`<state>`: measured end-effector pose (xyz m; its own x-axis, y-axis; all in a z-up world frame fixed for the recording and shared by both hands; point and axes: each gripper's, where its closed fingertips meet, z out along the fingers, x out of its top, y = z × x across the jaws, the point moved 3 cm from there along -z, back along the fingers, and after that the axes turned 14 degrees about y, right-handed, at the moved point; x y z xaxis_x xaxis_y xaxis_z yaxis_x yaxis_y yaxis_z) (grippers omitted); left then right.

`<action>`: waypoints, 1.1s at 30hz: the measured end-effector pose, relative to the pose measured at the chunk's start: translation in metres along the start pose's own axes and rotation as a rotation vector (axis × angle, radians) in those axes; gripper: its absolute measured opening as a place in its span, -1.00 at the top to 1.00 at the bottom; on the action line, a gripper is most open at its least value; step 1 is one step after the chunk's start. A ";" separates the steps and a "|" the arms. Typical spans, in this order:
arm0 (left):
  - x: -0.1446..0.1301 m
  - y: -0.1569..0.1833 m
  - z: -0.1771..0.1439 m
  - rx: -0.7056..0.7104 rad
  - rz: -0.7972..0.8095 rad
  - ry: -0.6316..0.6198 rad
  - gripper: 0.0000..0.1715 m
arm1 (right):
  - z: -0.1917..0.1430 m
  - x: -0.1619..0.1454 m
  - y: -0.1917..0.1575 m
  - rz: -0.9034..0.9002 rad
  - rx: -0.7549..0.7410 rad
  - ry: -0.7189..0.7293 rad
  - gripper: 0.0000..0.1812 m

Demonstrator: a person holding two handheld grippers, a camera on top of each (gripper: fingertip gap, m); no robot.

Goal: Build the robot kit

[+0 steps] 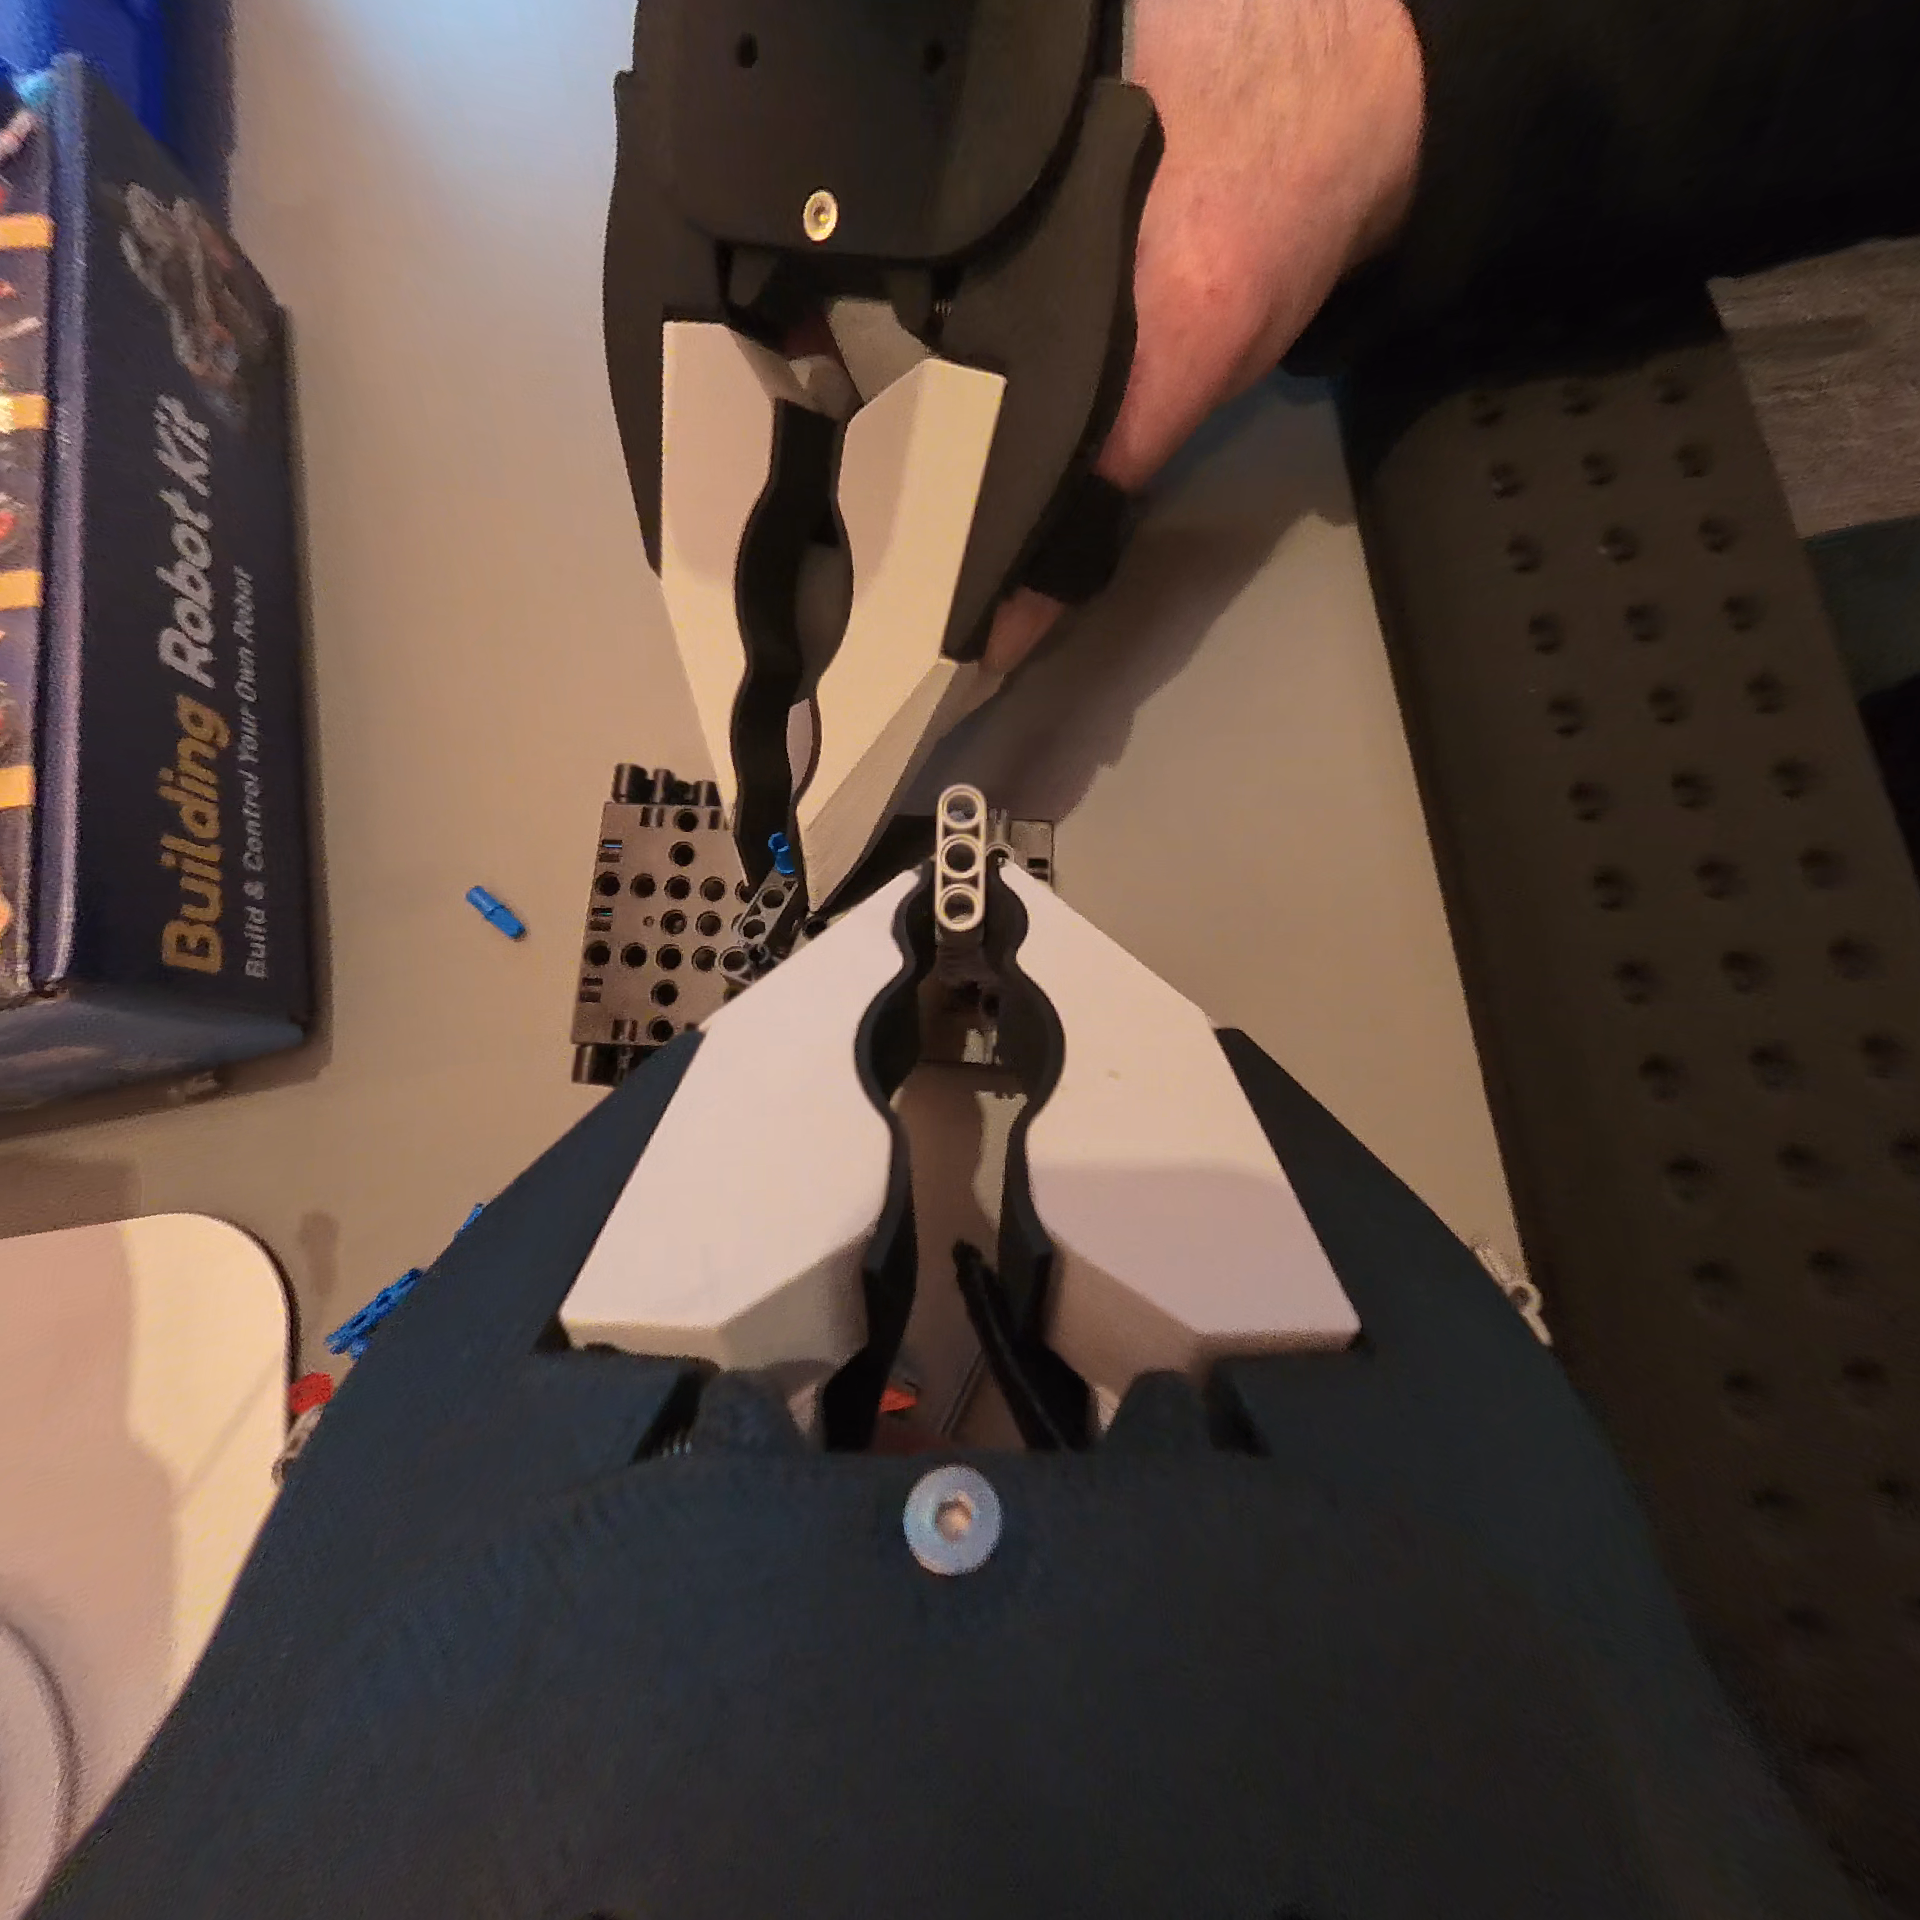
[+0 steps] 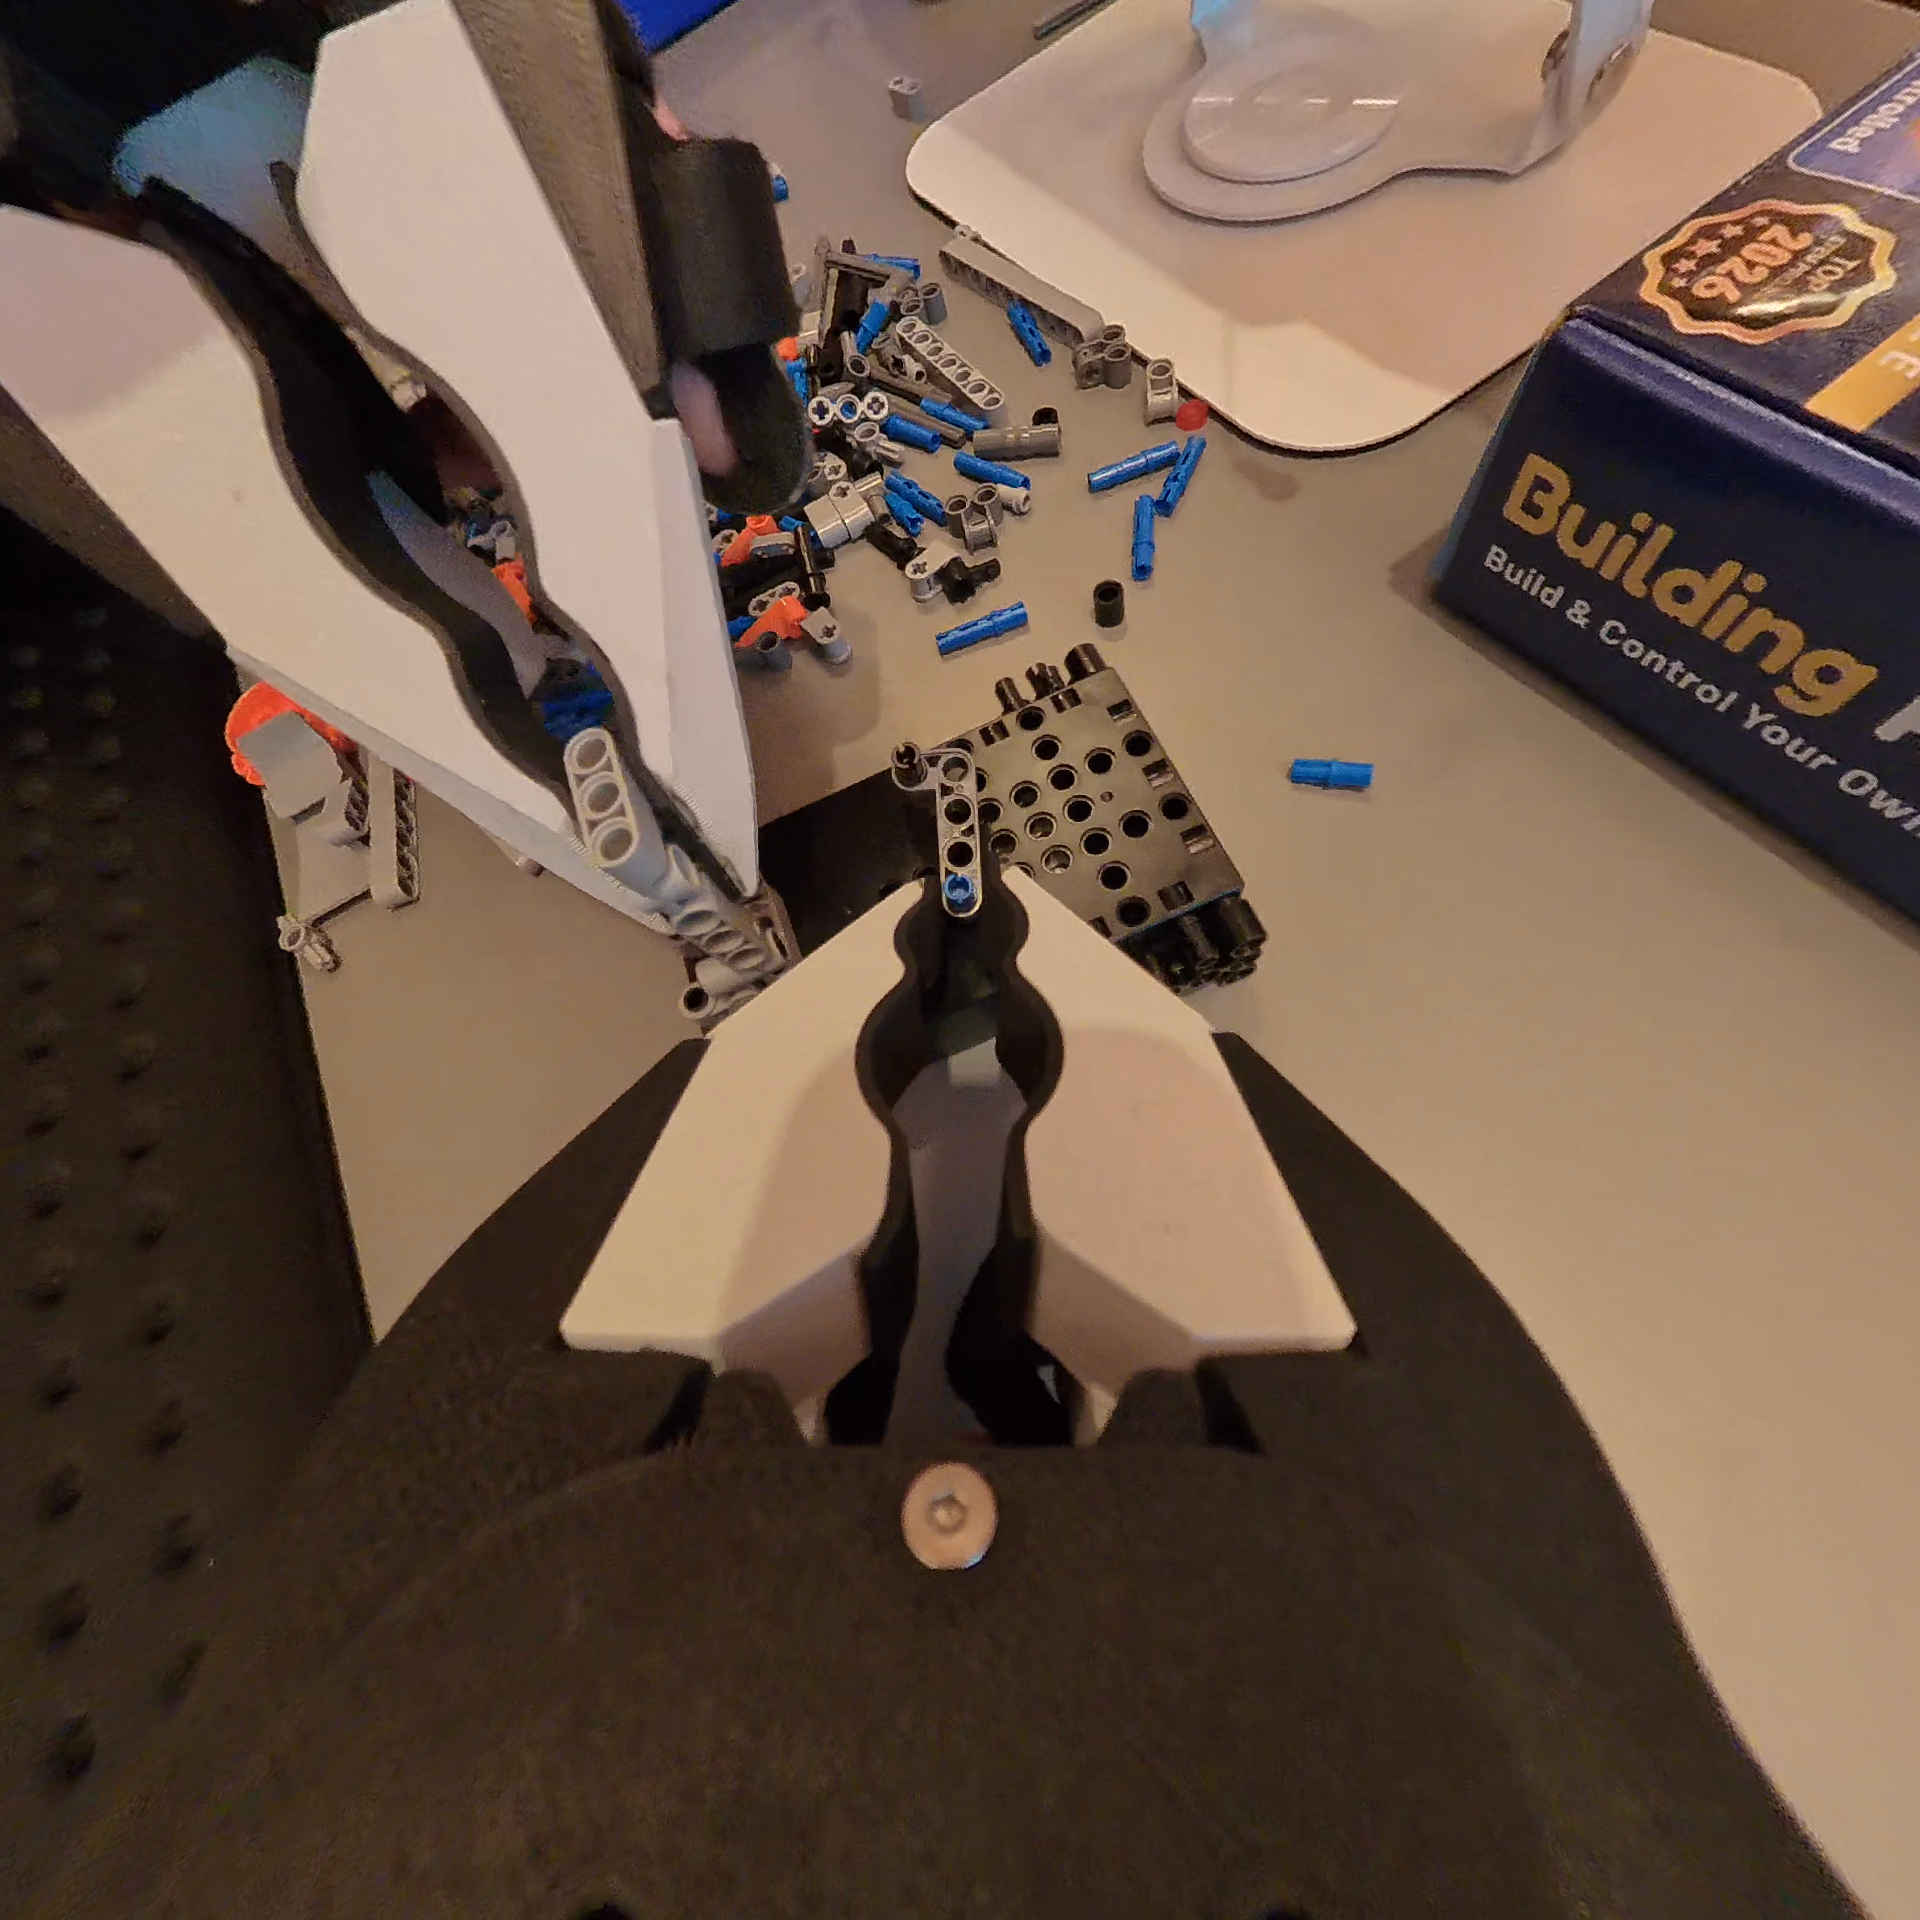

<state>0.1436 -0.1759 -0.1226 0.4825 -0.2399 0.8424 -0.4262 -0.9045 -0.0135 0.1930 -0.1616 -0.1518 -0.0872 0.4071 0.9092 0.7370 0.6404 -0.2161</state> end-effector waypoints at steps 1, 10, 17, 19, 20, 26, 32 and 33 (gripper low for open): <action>0.000 -0.001 0.000 -0.018 -0.014 -0.006 0.94 | 0.000 0.000 0.000 -0.015 -0.003 -0.003 0.94; -0.001 -0.002 0.000 -0.131 0.097 -0.019 0.94 | 0.002 0.000 0.000 -0.010 -0.005 0.012 0.94; -0.002 -0.003 -0.003 -0.250 0.171 -0.055 0.94 | 0.000 -0.001 -0.001 -0.010 0.010 0.018 0.94; -0.003 -0.004 -0.004 -0.266 0.182 -0.074 0.94 | 0.000 -0.001 -0.001 -0.010 0.011 0.023 0.94; -0.003 -0.004 -0.005 -0.265 0.194 -0.080 0.94 | 0.000 -0.001 -0.001 -0.013 0.010 0.024 0.94; -0.010 -0.012 -0.018 -0.259 0.263 -0.182 0.94 | -0.005 0.000 -0.002 -0.033 0.020 0.045 0.94; -0.007 -0.020 -0.031 -0.191 0.288 -0.206 0.77 | -0.007 -0.004 -0.007 -0.113 0.026 0.029 0.94; -0.005 -0.020 -0.034 -0.172 0.280 -0.195 0.75 | -0.008 -0.004 -0.007 -0.113 0.028 0.029 0.94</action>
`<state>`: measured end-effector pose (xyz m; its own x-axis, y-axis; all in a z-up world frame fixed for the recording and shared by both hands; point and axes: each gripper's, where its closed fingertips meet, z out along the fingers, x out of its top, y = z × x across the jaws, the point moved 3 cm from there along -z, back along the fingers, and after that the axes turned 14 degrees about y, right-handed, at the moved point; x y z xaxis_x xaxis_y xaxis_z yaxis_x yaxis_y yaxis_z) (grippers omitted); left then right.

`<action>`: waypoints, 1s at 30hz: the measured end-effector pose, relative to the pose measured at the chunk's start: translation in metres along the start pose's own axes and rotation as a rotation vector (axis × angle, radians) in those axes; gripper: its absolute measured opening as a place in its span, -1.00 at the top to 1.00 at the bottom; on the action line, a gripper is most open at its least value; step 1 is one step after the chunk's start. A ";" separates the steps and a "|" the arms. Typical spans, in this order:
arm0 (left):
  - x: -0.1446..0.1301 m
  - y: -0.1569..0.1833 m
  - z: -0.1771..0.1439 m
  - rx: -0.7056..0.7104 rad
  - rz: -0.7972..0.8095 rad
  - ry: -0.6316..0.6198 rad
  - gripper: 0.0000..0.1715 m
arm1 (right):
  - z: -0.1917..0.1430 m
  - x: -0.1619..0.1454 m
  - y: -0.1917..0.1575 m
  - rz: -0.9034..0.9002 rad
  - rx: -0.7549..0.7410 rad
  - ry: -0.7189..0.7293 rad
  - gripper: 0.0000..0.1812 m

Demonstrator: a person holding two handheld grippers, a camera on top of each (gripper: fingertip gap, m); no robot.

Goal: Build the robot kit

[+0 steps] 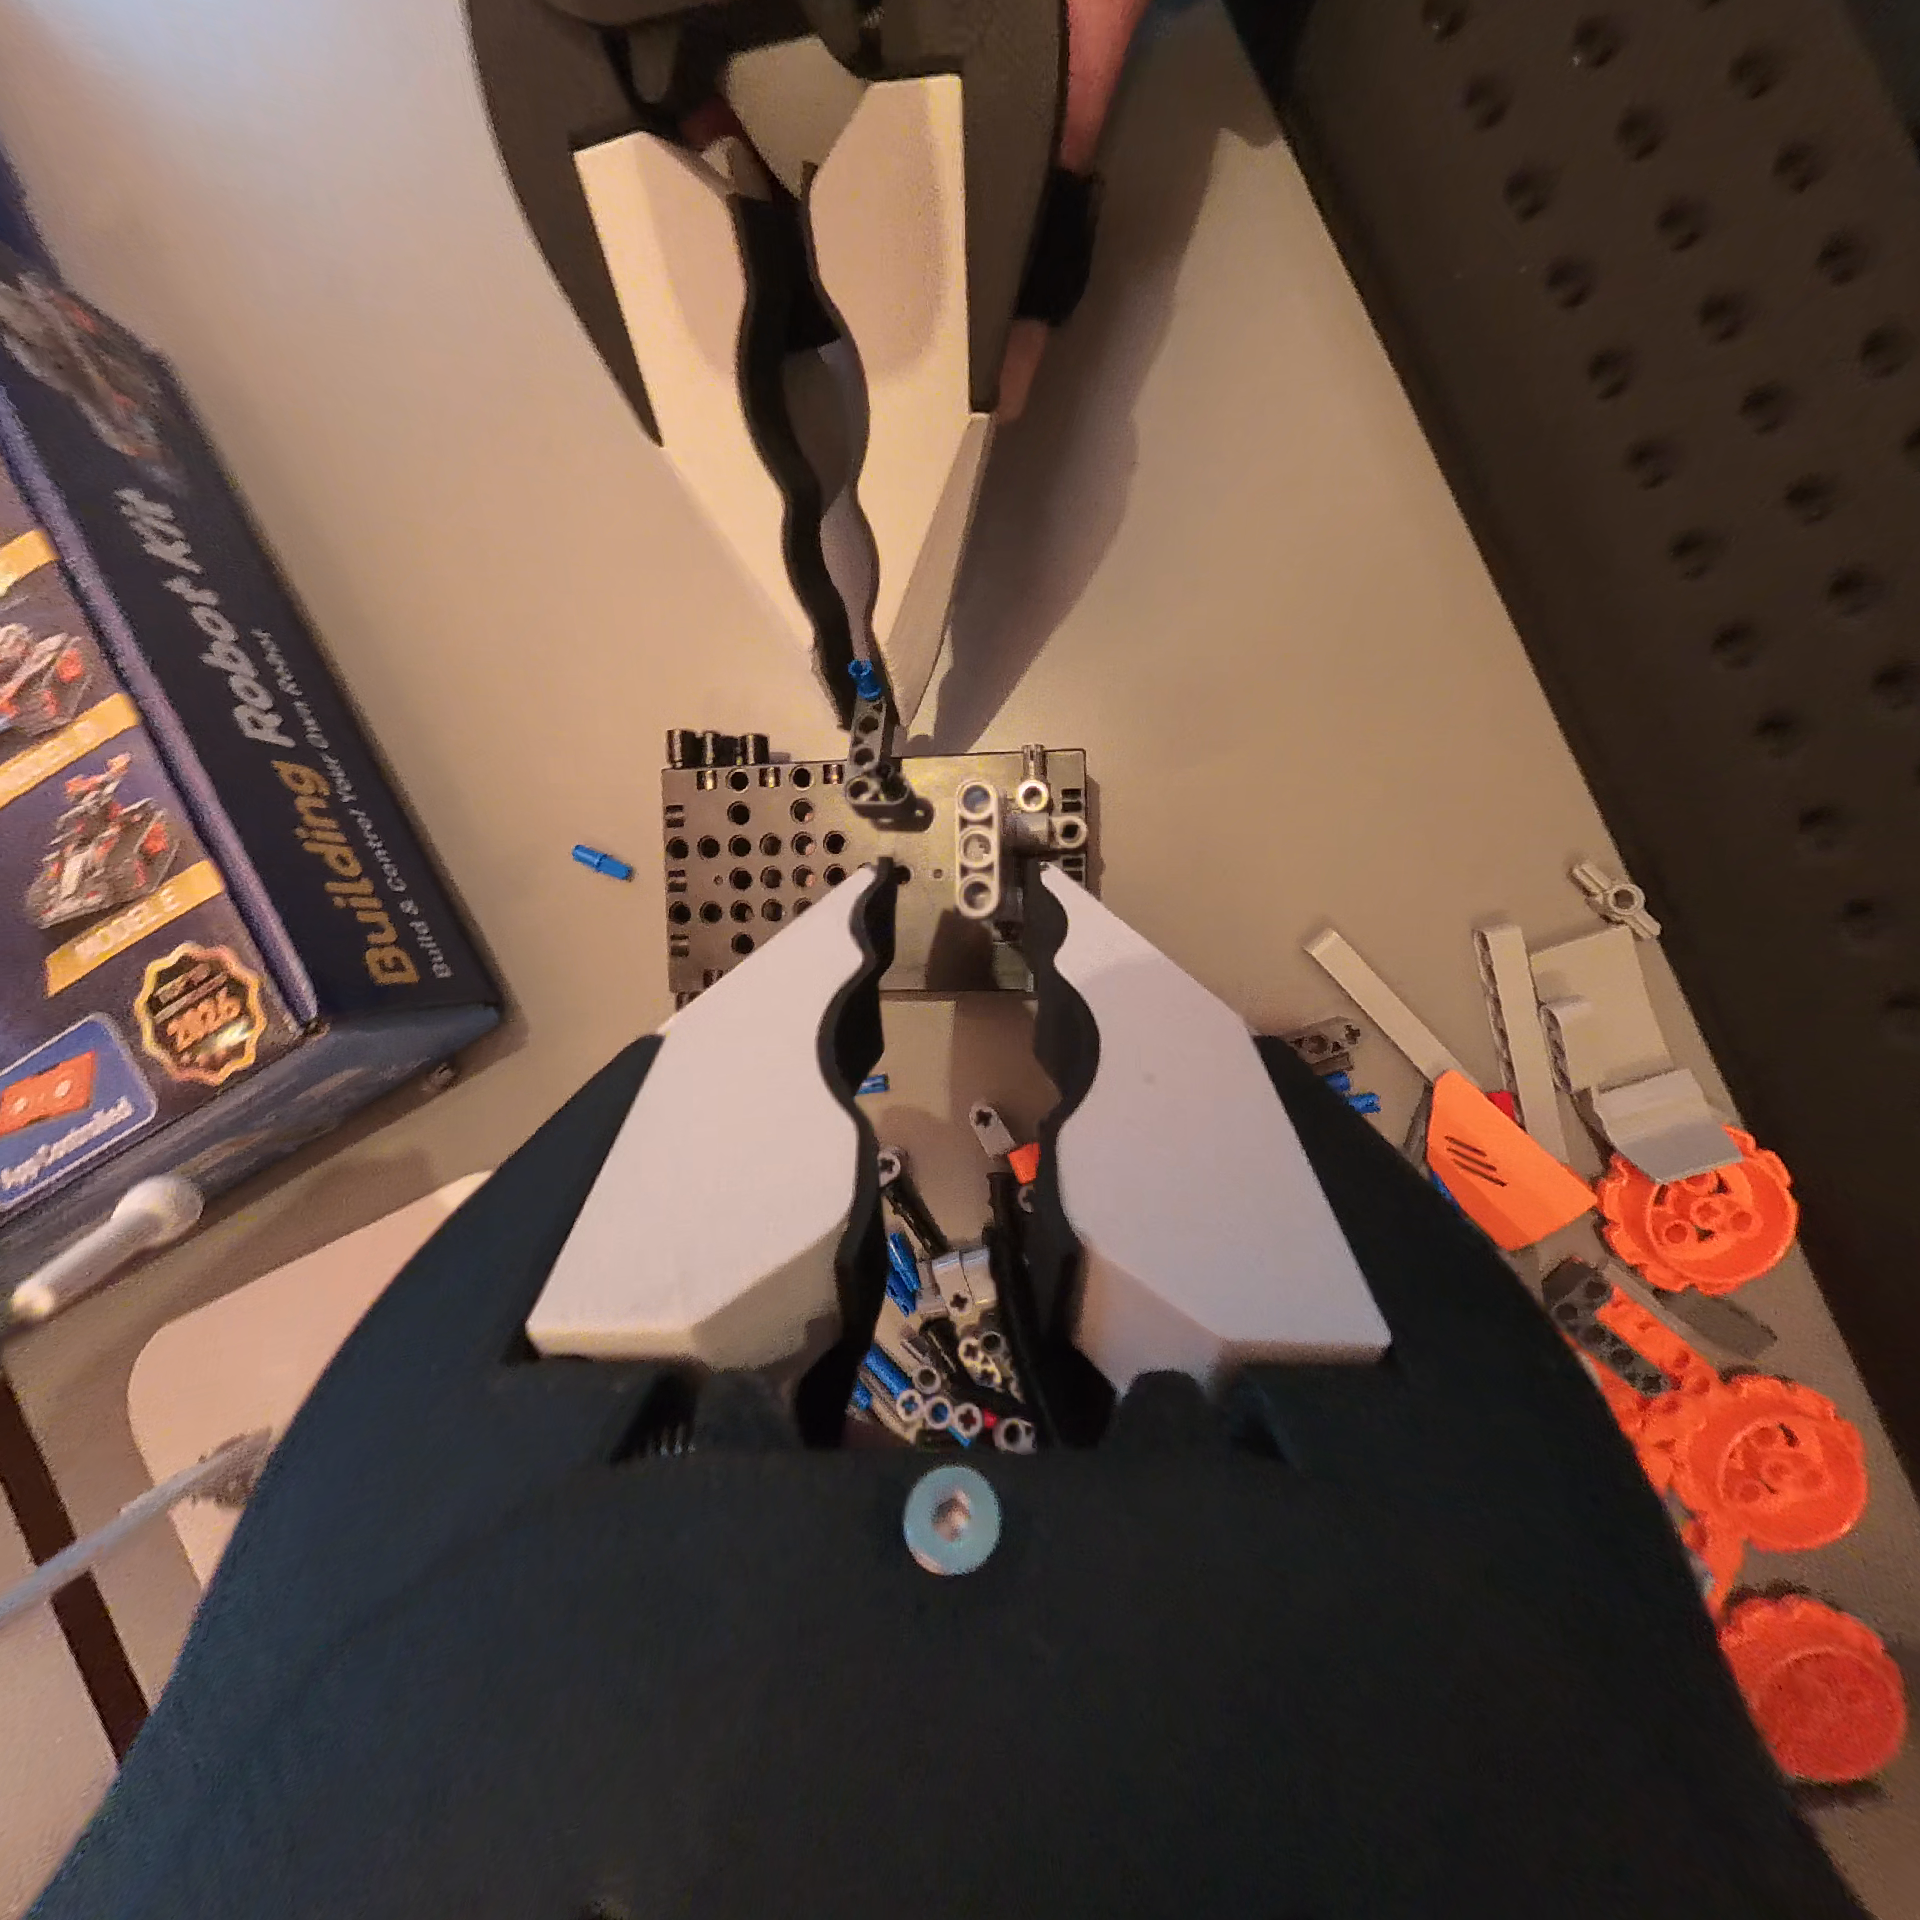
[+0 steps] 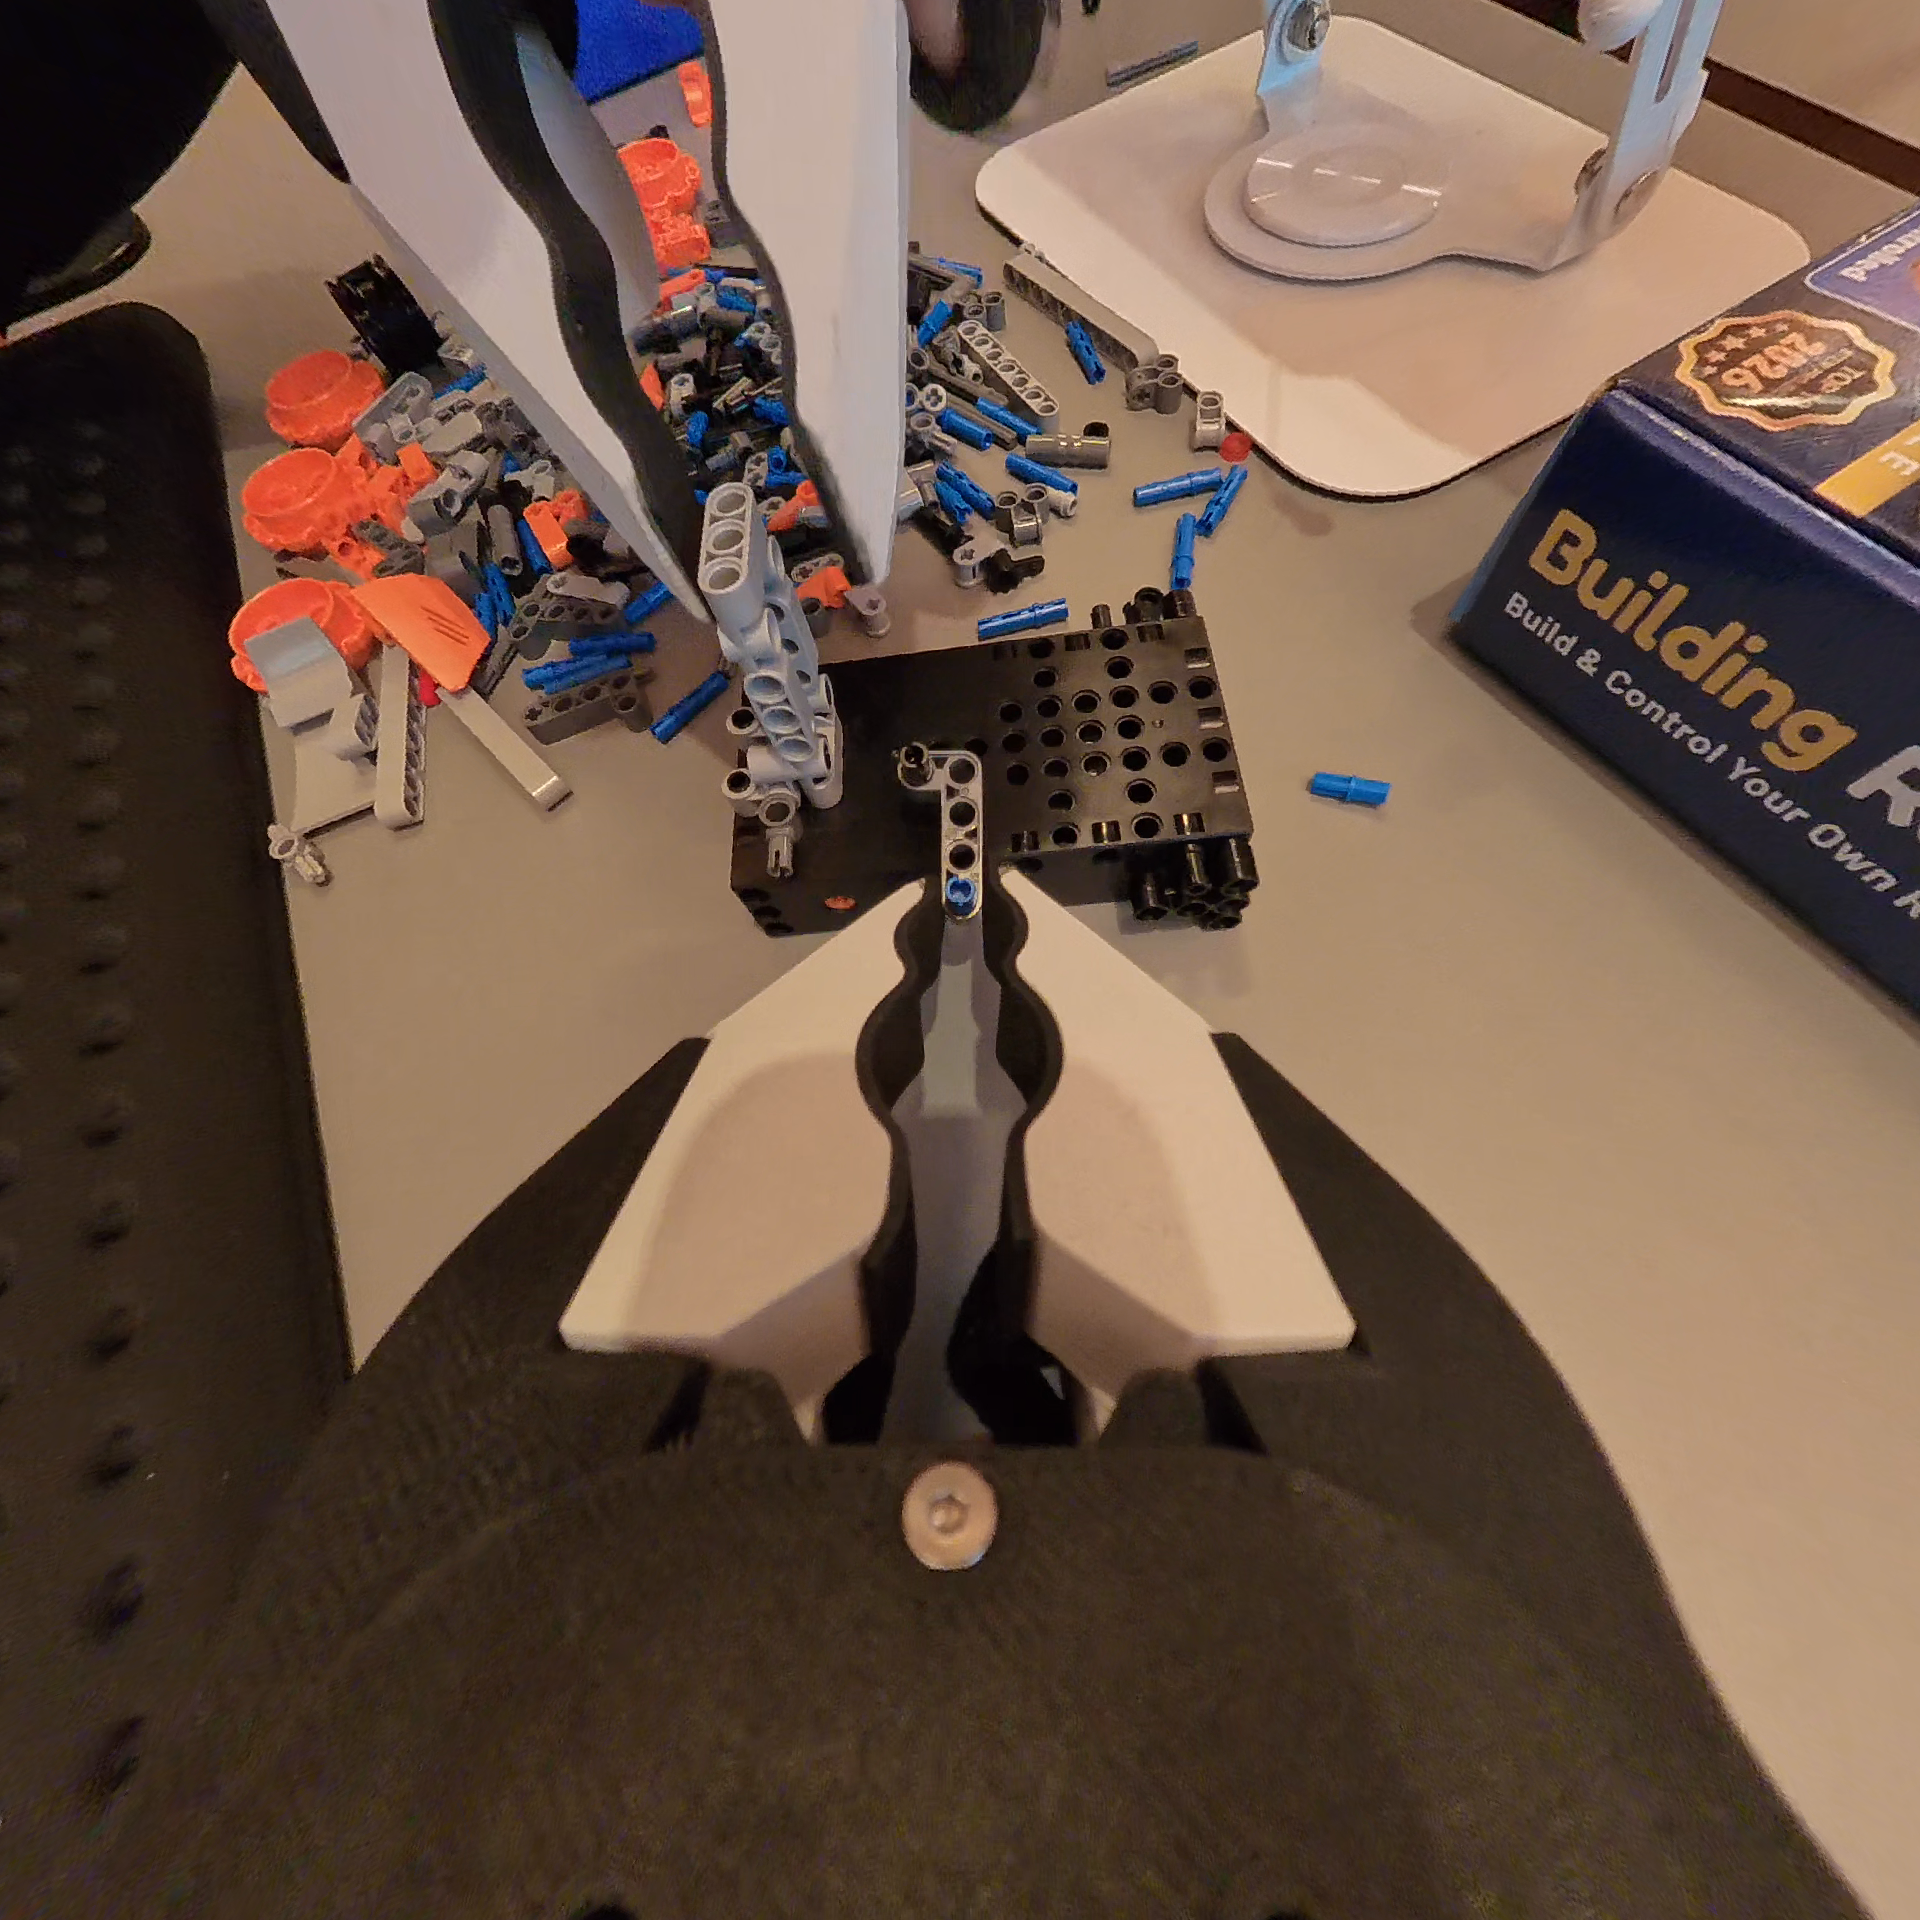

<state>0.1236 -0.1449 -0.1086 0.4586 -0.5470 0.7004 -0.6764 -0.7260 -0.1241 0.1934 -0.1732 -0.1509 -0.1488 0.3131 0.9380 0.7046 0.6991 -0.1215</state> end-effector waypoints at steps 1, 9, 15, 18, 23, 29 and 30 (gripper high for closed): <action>0.001 -0.001 -0.002 0.031 -0.009 0.008 0.72 | -0.001 0.001 0.000 0.003 0.004 0.007 0.94; -0.008 0.008 0.010 0.133 -0.022 -0.012 0.85 | -0.009 -0.002 -0.003 0.021 0.038 0.008 0.94; -0.007 0.016 0.011 0.068 -0.026 0.032 0.93 | -0.014 0.000 -0.004 0.027 0.050 0.028 0.94; -0.009 0.021 0.008 0.027 -0.020 0.021 0.93 | -0.015 0.001 -0.004 0.029 0.054 0.039 0.94; -0.012 0.018 0.005 0.077 -0.006 0.020 0.81 | -0.017 0.003 -0.004 0.036 0.061 0.065 0.94; -0.008 0.021 0.004 0.115 0.050 0.057 0.86 | -0.021 0.008 -0.001 0.057 0.064 0.103 0.94; -0.008 0.021 0.005 0.121 0.052 0.058 0.86 | -0.022 0.008 0.000 0.061 0.061 0.110 0.94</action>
